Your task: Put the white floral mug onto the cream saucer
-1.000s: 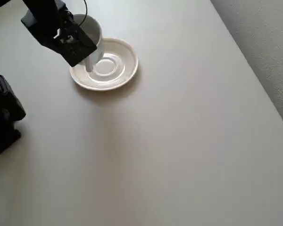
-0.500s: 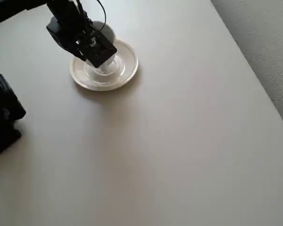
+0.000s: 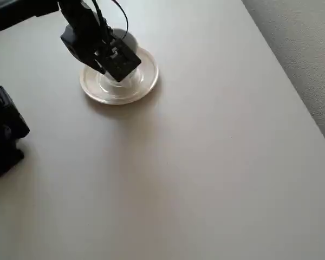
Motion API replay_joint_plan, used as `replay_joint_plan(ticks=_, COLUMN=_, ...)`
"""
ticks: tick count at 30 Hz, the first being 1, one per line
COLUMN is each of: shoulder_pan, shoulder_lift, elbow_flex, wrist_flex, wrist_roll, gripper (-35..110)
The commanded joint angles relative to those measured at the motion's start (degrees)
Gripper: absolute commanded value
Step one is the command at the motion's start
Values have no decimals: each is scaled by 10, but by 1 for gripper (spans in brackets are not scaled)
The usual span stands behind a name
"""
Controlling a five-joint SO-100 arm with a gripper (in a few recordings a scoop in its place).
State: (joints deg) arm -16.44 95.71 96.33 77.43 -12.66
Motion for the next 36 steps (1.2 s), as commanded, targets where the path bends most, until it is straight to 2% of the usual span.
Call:
replay_joint_plan(ticks=1, shoulder_pan=13, shoulder_lift=20, elbow_flex=-6, wrist_flex=-3, wrist_roll=-6, gripper=-2)
replay_joint_plan(ticks=24, shoulder_pan=29, shoulder_lift=13, elbow_flex=10, wrist_flex=4, wrist_roll=-26, gripper=-2)
replay_joint_plan(ticks=36, shoulder_pan=-38, shoulder_lift=-23, elbow_flex=10, wrist_flex=4, wrist_roll=6, gripper=0)
